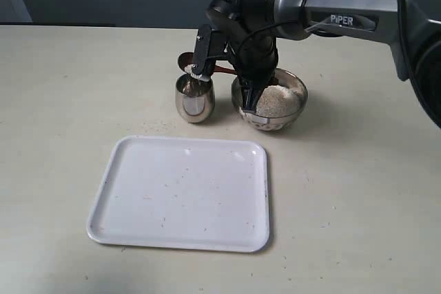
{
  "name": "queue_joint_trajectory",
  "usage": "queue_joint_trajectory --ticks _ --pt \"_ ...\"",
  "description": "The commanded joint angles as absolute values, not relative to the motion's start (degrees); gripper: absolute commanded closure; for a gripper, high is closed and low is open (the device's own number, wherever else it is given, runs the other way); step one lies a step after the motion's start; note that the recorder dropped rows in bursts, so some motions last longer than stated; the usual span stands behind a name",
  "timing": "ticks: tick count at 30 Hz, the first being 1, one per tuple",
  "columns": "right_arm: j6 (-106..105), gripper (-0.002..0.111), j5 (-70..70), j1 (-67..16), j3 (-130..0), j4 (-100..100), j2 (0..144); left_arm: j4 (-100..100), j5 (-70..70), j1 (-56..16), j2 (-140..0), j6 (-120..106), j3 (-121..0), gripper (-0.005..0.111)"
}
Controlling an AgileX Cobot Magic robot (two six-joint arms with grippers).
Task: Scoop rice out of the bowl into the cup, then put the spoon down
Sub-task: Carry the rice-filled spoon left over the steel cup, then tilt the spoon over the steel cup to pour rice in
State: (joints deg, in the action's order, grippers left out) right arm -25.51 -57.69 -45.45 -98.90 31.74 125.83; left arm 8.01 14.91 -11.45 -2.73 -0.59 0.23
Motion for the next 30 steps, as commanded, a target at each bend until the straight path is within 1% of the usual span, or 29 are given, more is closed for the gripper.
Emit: queue_joint_trajectory --ticks 1,7,12,30 --pt "-24.7 0.108 -58.1 -45.9 -99.1 32.7 125.5 8.1 14.5 -11.6 -2.7 -0.5 0.0 0.106" --pt "-23.7 0.108 -58.3 -46.5 -99.1 33.3 125.5 8.1 14.5 -11.6 -2.7 -0.5 0.0 0.106" --pt "-20.2 0.108 -59.4 -46.8 -99.1 37.8 125.5 8.1 14.5 -11.6 -2.7 -0.5 0.0 0.106" --pt "-19.6 0.108 -61.2 -47.6 -99.1 38.0 125.5 8.1 14.5 -11.6 -2.7 -0.5 0.0 0.106"
